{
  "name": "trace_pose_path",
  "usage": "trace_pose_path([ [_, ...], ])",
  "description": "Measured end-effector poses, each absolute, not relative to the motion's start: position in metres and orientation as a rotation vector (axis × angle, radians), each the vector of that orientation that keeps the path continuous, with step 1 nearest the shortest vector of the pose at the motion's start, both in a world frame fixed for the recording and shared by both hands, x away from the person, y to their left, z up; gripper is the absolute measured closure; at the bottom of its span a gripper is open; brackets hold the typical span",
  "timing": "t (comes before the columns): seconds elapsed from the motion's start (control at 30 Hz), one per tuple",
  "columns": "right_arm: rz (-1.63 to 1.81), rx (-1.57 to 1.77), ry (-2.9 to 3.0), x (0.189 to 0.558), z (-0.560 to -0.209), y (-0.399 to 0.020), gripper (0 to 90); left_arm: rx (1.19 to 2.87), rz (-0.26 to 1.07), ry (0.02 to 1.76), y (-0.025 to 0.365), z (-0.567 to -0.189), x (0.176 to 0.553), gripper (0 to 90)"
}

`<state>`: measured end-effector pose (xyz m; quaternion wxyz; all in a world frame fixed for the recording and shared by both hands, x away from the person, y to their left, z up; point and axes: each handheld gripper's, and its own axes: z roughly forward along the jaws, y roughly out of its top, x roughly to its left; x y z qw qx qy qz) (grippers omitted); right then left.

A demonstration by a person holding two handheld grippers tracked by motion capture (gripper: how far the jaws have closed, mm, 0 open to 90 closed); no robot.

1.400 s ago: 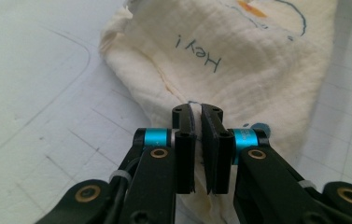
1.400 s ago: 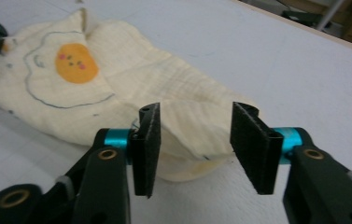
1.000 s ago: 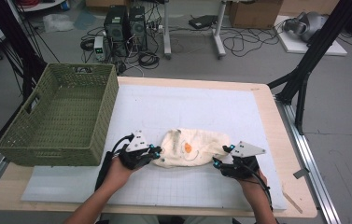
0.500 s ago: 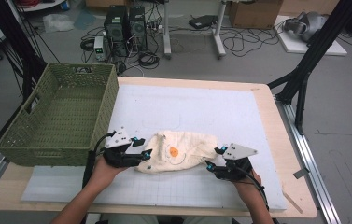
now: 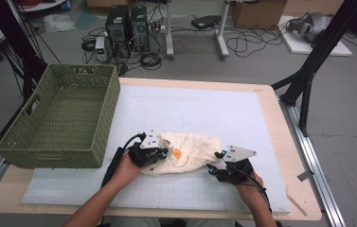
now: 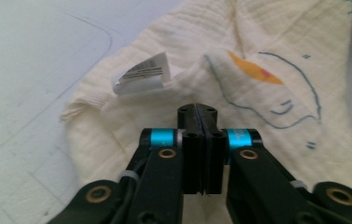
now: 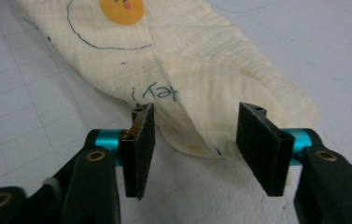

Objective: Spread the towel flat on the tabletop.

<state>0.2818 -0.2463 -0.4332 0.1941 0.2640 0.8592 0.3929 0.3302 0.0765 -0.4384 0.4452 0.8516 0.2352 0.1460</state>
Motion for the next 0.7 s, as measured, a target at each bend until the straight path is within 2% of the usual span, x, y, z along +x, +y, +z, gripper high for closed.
trace_pose_path([
  [0.03,1.098,0.743,2.417,0.283,-0.434,-0.246,56.3,2.089,0.367,0.583,0.078,-0.436,0.330,89.6],
  [0.13,1.098,0.729,2.433,0.284,-0.432,-0.246,81.1,2.006,0.382,0.600,0.086,-0.426,0.332,89.7],
  [0.27,1.165,0.763,2.413,0.294,-0.425,-0.247,84.7,1.935,0.433,0.648,0.097,-0.411,0.342,89.7],
  [0.43,1.229,0.768,2.351,0.308,-0.405,-0.247,84.7,1.892,0.395,0.671,0.102,-0.406,0.348,88.2],
  [0.47,1.227,0.763,2.338,0.311,-0.401,-0.246,84.7,1.891,0.359,0.672,0.101,-0.408,0.350,81.5],
  [0.57,1.234,0.783,2.300,0.320,-0.392,-0.245,84.9,1.888,0.311,0.699,0.096,-0.412,0.352,52.3],
  [0.6,1.234,0.794,2.289,0.324,-0.390,-0.244,84.9,1.883,0.302,0.703,0.096,-0.413,0.352,45.7],
  [0.7,1.218,0.812,2.258,0.332,-0.387,-0.243,85.1,1.872,0.315,0.698,0.096,-0.411,0.351,41.0],
])
